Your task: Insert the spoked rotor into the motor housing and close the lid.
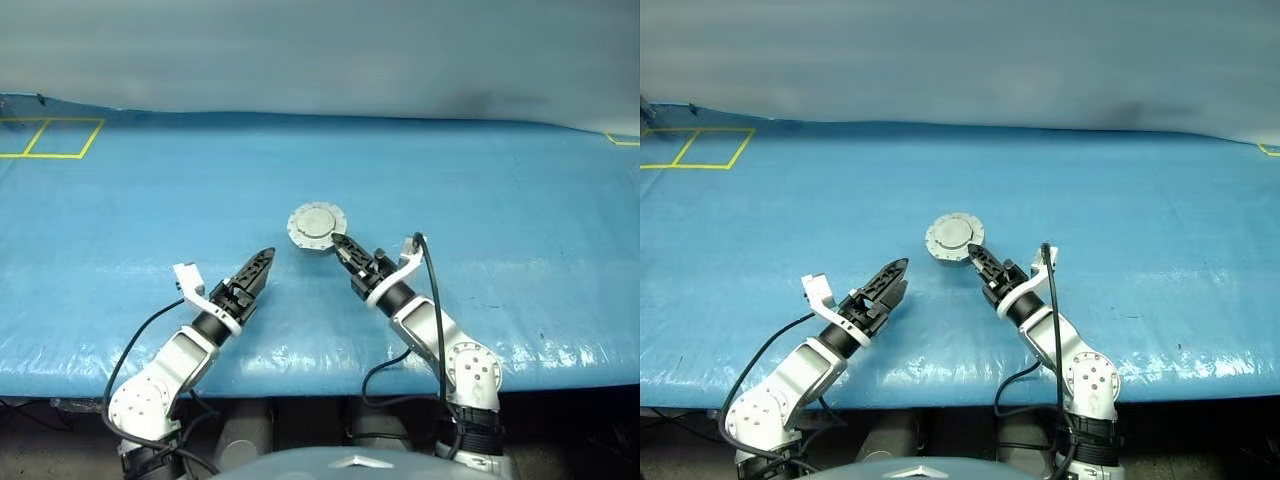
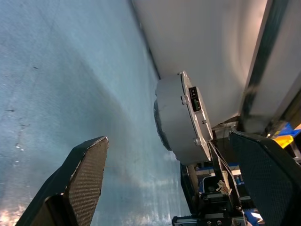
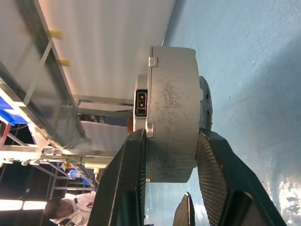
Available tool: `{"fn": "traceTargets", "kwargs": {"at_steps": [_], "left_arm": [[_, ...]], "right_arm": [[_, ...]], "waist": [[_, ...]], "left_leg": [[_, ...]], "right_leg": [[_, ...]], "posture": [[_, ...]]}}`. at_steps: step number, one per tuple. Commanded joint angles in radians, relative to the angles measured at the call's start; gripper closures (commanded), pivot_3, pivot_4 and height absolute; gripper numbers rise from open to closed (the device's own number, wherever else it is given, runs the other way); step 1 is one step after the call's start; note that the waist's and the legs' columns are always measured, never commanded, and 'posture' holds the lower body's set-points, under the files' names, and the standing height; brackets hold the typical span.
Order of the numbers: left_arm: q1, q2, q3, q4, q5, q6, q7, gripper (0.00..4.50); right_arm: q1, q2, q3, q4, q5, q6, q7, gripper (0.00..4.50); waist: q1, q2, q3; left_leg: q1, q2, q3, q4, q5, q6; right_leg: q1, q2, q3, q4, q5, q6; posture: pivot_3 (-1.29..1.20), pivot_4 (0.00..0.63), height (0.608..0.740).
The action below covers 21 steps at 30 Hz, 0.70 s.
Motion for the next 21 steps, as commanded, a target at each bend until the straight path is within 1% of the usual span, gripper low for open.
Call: {"fn": "traceTargets", "kwargs": {"at_steps": [1, 7, 21], "left_arm": [[0.016, -0.065, -0.059, 0.013, -0.099, -0.029, -0.009, 0.02], [0.025, -0.045, -0.112, 0.047, -0.152, -0.090, -0.034, 0.02], [0.019, -0.024, -0.165, 0.102, -0.149, -0.200, -0.110, 0.02]], "right_arm": [[-0.025, 0.021, 0.024, -0.076, 0.064, -0.003, 0.011, 3.35], [-0.018, 0.022, 0.058, -0.102, 0.097, -0.001, -0.012, 3.35], [0.037, 0.002, 0.150, -0.178, 0.172, 0.003, -0.080, 3.35]], "waist": [[0.000, 0.000, 0.000], [-0.001, 0.000, 0.000], [-0.001, 0.000, 0.000]], "left_leg": [[0.000, 0.000, 0.000, 0.000, 0.000, 0.000], [0.000, 0.000, 0.000, -0.001, 0.000, 0.000], [-0.001, 0.000, 0.000, -0.001, 0.000, 0.000]], "right_leg": [[0.000, 0.000, 0.000, 0.000, 0.000, 0.000], [0.000, 0.000, 0.000, 0.000, 0.000, 0.000], [-0.001, 0.000, 0.000, -0.001, 0.000, 0.000]], "posture": [[0.00, 0.150, 0.740], [0.00, 0.150, 0.740], [0.00, 0.150, 0.740]]}}
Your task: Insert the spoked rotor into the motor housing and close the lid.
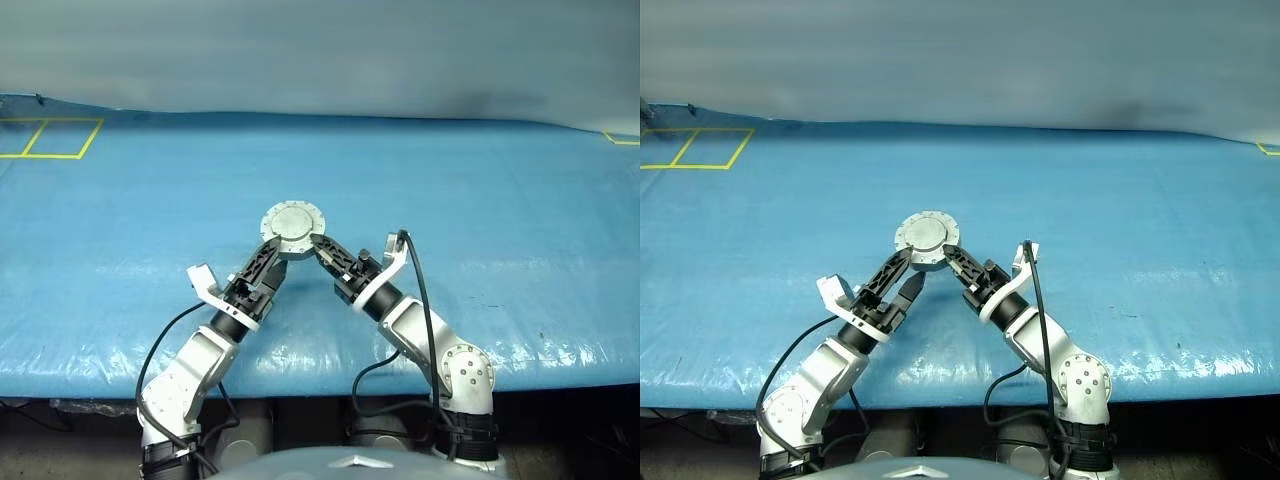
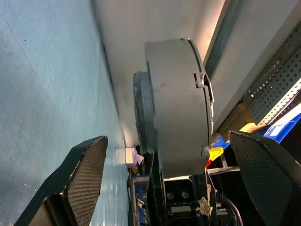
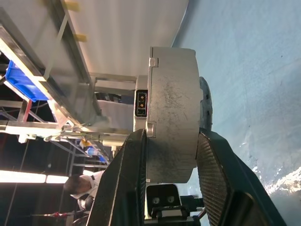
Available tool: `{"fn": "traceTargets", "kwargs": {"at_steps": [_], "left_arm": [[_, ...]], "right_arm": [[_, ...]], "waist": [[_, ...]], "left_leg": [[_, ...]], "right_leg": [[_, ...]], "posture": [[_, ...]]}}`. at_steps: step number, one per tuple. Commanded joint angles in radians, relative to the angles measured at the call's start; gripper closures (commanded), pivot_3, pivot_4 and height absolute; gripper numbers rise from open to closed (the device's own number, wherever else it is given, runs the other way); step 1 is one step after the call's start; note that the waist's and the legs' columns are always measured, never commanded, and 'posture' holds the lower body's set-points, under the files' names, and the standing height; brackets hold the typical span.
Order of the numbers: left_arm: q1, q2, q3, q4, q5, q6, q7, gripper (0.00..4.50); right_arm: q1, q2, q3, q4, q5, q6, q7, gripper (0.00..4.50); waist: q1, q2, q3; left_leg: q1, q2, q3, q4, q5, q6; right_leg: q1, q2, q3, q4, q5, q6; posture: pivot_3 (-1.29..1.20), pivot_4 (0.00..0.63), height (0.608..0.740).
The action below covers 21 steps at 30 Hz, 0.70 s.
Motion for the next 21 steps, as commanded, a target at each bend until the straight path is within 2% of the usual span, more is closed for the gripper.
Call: {"fn": "traceTargets", "kwargs": {"at_steps": [1, 12, 15, 18, 19, 21], "left_arm": [[-0.005, -0.034, -0.024, -0.004, -0.018, -0.019, -0.032, 0.02], [-0.017, -0.043, -0.054, 0.008, -0.044, -0.046, -0.010, 0.02], [-0.015, -0.045, -0.060, 0.004, -0.054, -0.053, 0.006, 0.54], [-0.013, -0.046, -0.066, -0.004, -0.061, -0.061, 0.022, 1.48], [-0.011, -0.046, -0.069, -0.009, -0.064, -0.064, 0.029, 1.88], [-0.009, -0.045, -0.073, -0.015, -0.069, -0.069, 0.038, 2.05]], "right_arm": [[0.008, 0.001, 0.043, -0.086, 0.060, 0.003, 0.004, 3.35], [0.021, -0.026, 0.072, -0.101, 0.074, -0.016, 0.008, 3.35], [0.018, -0.037, 0.074, -0.104, 0.058, -0.017, 0.019, 3.35], [0.016, -0.061, 0.081, -0.112, 0.017, -0.012, 0.053, 3.35], [0.019, -0.069, 0.083, -0.116, -0.011, -0.018, 0.071, 3.00], [0.025, -0.078, 0.084, -0.118, -0.046, -0.027, 0.096, 2.37]], "waist": [[0.000, 0.000, 0.000], [0.000, 0.000, 0.000], [0.000, 0.000, 0.000], [0.001, 0.000, 0.000], [0.001, 0.000, 0.000], [0.000, 0.000, 0.000]], "left_leg": [[0.000, 0.000, 0.000, 0.000, 0.000, 0.000], [0.000, 0.000, 0.000, 0.000, 0.000, 0.000], [-0.001, 0.000, 0.000, 0.000, 0.000, 0.000], [-0.001, 0.000, 0.000, 0.000, 0.000, 0.000], [-0.001, 0.000, 0.000, 0.000, 0.000, 0.000], [-0.001, 0.000, 0.000, 0.000, 0.000, 0.000]], "right_leg": [[0.000, 0.000, 0.000, 0.000, 0.000, 0.000], [0.000, 0.000, 0.000, 0.000, 0.000, 0.000], [0.000, 0.000, 0.000, 0.000, 0.000, 0.000], [0.000, 0.000, 0.000, -0.001, 0.000, 0.000], [0.000, 0.000, 0.000, -0.001, 0.000, 0.000], [0.000, 0.000, 0.000, -0.001, 0.000, 0.000]], "posture": [[0.00, 0.150, 0.740], [0.00, 0.150, 0.740], [0.00, 0.150, 0.740], [0.00, 0.150, 0.740], [0.00, 0.150, 0.740], [0.00, 0.150, 0.740]]}}
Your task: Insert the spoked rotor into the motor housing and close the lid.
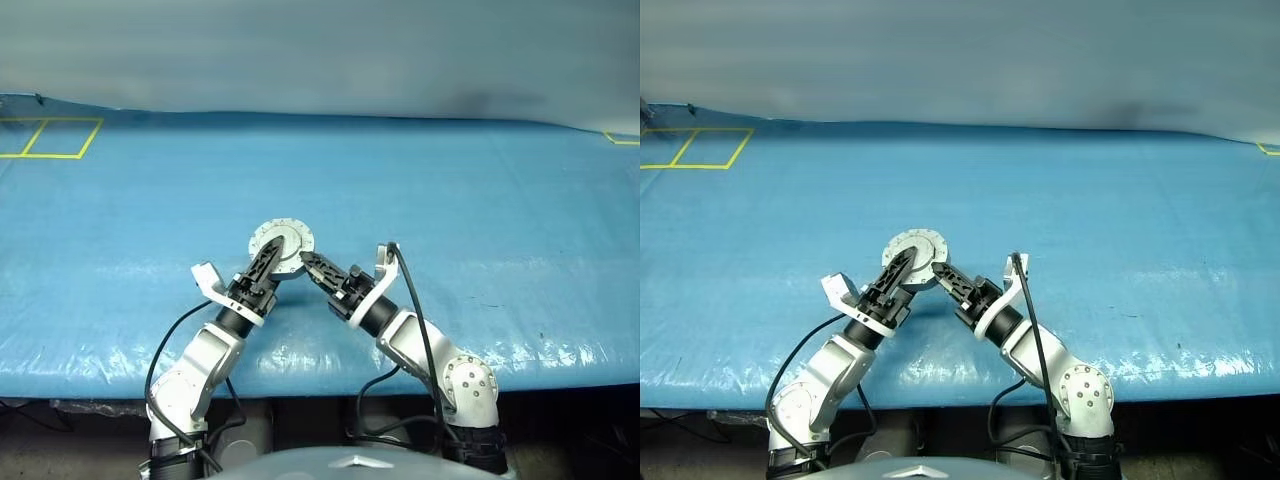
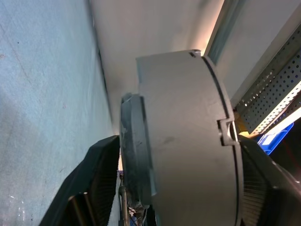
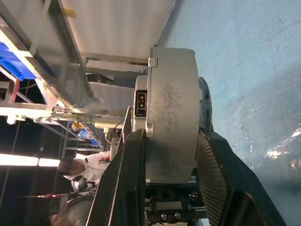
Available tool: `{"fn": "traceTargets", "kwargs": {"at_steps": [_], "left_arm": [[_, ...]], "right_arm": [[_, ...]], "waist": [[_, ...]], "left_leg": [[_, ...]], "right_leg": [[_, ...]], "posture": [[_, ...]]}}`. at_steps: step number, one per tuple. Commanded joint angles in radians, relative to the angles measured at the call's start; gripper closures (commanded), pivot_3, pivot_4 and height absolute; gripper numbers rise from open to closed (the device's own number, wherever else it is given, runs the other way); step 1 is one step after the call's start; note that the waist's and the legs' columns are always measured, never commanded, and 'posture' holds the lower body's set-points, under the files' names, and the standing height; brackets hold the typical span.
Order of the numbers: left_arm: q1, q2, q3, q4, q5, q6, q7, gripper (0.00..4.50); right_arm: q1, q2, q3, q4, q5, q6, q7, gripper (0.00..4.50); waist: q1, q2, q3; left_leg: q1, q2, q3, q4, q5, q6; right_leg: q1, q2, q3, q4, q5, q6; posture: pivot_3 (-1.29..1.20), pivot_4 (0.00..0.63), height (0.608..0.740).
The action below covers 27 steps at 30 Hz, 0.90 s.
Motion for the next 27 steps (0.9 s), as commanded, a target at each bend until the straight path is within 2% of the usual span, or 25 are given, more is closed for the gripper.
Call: {"fn": "traceTargets", "kwargs": {"at_steps": [1, 7, 12, 15, 21, 27], "left_arm": [[0.002, -0.045, -0.022, -0.032, -0.028, -0.011, 0.011, 2.05], [-0.007, -0.034, -0.023, -0.047, -0.037, -0.025, 0.039, 2.05], [-0.045, -0.009, -0.004, -0.020, -0.033, -0.031, 0.053, 2.05], [-0.078, 0.010, 0.017, 0.011, -0.020, -0.034, 0.059, 2.05], [-0.196, 0.054, 0.053, 0.099, 0.052, -0.053, 0.041, 2.05], [-0.354, 0.124, 0.092, 0.246, 0.178, -0.072, 0.015, 2.05]], "right_arm": [[-0.004, -0.006, 0.006, -0.079, -0.038, -0.027, 0.086, 2.03], [0.044, -0.072, -0.012, -0.085, -0.192, -0.071, 0.196, 0.07], [0.099, -0.153, 0.017, -0.100, -0.346, -0.099, 0.319, 0.00], [0.125, -0.204, 0.074, -0.124, -0.535, -0.175, 0.397, 0.00], [0.123, -0.235, 0.205, -0.078, -0.987, -0.409, 0.406, 0.00], [0.149, -0.255, 0.248, -0.038, -1.172, -0.507, 0.439, 0.00]], "waist": [[0.000, 0.000, 0.000], [0.003, 0.000, 0.000], [0.010, 0.000, 0.000], [0.011, 0.000, 0.000], [0.012, -0.001, 0.000], [0.019, -0.002, 0.001]], "left_leg": [[0.000, 0.000, 0.000, 0.000, 0.000, 0.000], [0.000, 0.000, 0.000, 0.000, 0.000, 0.000], [0.000, 0.000, 0.000, 0.000, 0.000, 0.000], [0.000, 0.000, 0.000, 0.001, 0.000, 0.000], [0.000, 0.000, 0.000, 0.001, 0.000, 0.000], [0.000, -0.001, 0.000, 0.001, 0.000, 0.000]], "right_leg": [[0.000, 0.000, 0.000, 0.000, 0.000, 0.000], [0.000, 0.000, 0.000, 0.000, 0.000, 0.000], [0.000, 0.000, 0.000, -0.001, 0.000, 0.000], [0.000, 0.000, 0.000, 0.000, 0.000, 0.000], [0.000, 0.000, 0.000, 0.000, 0.000, 0.000], [0.001, 0.000, 0.000, 0.000, 0.000, 0.001]], "posture": [[0.00, 0.150, 0.740], [0.00, 0.150, 0.740], [0.00, 0.150, 0.740], [0.00, 0.150, 0.740], [0.00, 0.150, 0.740], [0.00, 0.150, 0.740]]}}
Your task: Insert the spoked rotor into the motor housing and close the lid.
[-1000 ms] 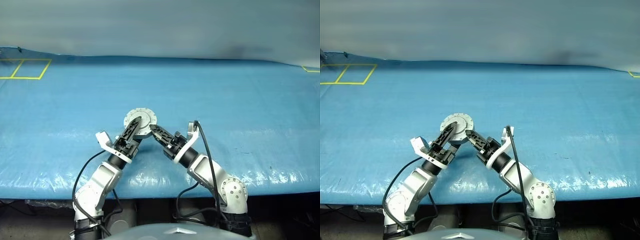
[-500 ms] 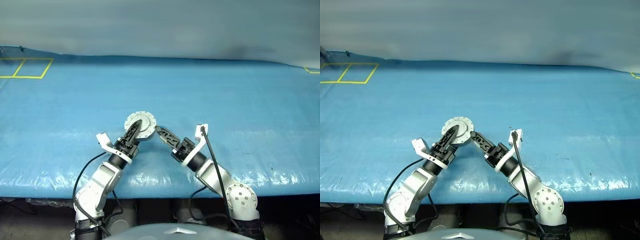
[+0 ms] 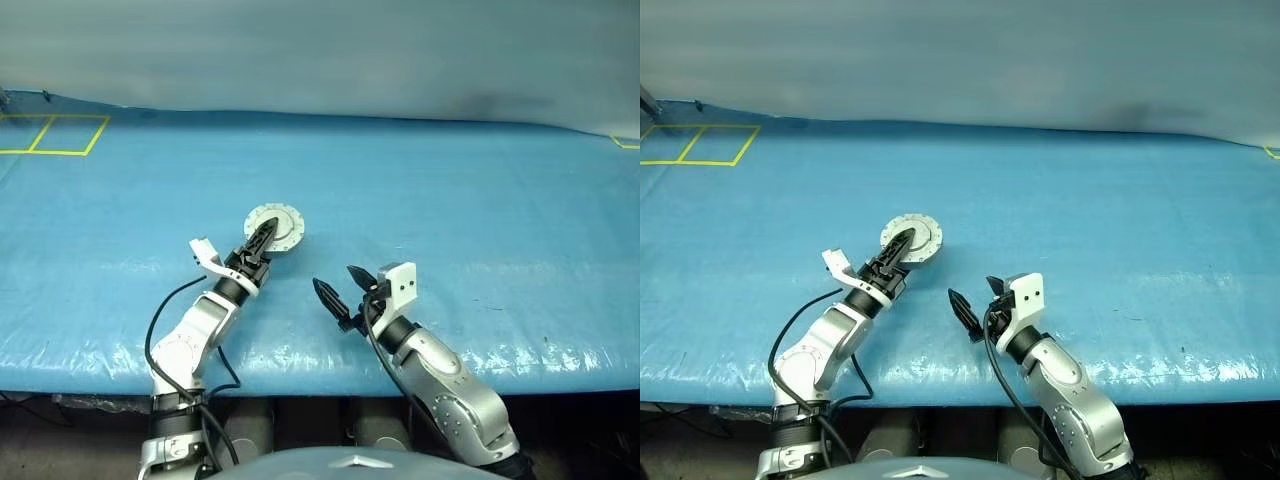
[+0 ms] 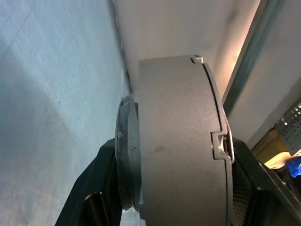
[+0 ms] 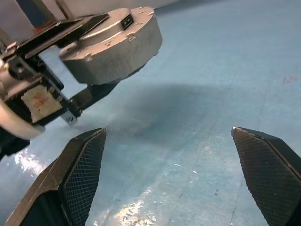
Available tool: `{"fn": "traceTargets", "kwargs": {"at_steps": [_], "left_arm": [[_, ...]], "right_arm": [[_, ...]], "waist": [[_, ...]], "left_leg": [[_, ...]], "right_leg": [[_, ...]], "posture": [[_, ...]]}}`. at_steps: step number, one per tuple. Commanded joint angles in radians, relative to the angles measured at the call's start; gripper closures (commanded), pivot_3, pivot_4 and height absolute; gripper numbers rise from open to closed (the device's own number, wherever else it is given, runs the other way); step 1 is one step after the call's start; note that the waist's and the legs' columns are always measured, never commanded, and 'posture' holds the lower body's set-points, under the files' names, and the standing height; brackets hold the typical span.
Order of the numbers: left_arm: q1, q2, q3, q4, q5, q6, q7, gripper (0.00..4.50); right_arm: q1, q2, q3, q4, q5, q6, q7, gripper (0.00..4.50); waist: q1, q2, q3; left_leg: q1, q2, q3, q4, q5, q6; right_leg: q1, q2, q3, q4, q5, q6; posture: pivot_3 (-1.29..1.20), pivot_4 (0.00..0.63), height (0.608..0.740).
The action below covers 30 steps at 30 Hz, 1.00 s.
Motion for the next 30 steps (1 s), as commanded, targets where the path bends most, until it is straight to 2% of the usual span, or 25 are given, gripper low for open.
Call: {"fn": "traceTargets", "kwargs": {"at_steps": [1, 9, 19, 23, 28, 29, 30], "left_arm": [[-0.108, 0.035, 0.029, 0.058, 0.056, -0.011, -0.053, 2.05], [-0.359, 0.087, 0.066, 0.377, 0.261, -0.062, -0.111, 2.05], [-0.719, 0.122, 0.145, 0.942, 0.549, -0.316, -0.227, 2.05], [-0.790, 0.132, 0.174, 1.078, 0.627, -0.389, -0.229, 2.05], [-0.807, 0.143, 0.208, 1.155, 0.695, -0.428, -0.168, 2.05], [-0.806, 0.144, 0.215, 1.161, 0.705, -0.428, -0.165, 1.33], [-0.804, 0.145, 0.222, 1.163, 0.713, -0.425, -0.161, 1.11]], "right_arm": [[0.020, -0.013, 0.008, -0.005, -0.088, -0.073, 0.033, 0.00], [0.044, -0.021, 0.011, 0.074, -0.282, -0.257, 0.044, 0.00], [0.050, 0.028, 0.009, 0.115, -0.316, -0.262, 0.074, 0.00], [0.055, 0.038, 0.004, 0.113, -0.324, -0.253, 0.076, 0.00], [0.070, 0.048, 0.005, 0.110, -0.335, -0.249, 0.074, 0.00], [0.072, 0.051, 0.005, 0.110, -0.337, -0.248, 0.074, 0.00], [0.073, 0.053, 0.006, 0.110, -0.340, -0.248, 0.074, 0.00]], "waist": [[0.002, 0.000, 0.000], [0.004, -0.004, 0.003], [-0.001, -0.010, 0.006], [-0.007, -0.010, 0.006], [-0.010, -0.010, 0.006], [-0.011, -0.010, 0.006], [-0.013, -0.010, 0.006]], "left_leg": [[0.000, 0.000, 0.000, 0.000, 0.000, 0.000], [0.001, 0.000, 0.000, 0.001, 0.000, 0.000], [0.000, 0.000, 0.000, 0.001, 0.000, 0.000], [0.000, 0.000, 0.000, 0.000, 0.000, 0.000], [0.001, 0.000, -0.001, 0.000, 0.000, -0.001], [0.003, 0.000, -0.001, 0.000, 0.000, -0.001], [0.004, 0.000, 0.000, 0.000, 0.000, -0.001]], "right_leg": [[0.000, 0.000, 0.000, 0.000, 0.000, 0.000], [0.001, 0.001, 0.000, 0.001, 0.001, 0.001], [0.001, 0.001, 0.000, 0.000, 0.003, 0.005], [0.001, 0.001, 0.000, 0.000, 0.006, 0.010], [0.002, 0.001, 0.000, 0.001, 0.006, 0.010], [0.003, 0.001, 0.000, 0.001, 0.006, 0.010], [0.004, 0.001, 0.000, 0.001, 0.006, 0.010]], "posture": [[0.00, 0.150, 0.740], [0.00, 0.150, 0.740], [0.00, 0.150, 0.740], [0.00, 0.150, 0.740], [0.00, 0.150, 0.740], [0.00, 0.150, 0.740], [0.00, 0.150, 0.740]]}}
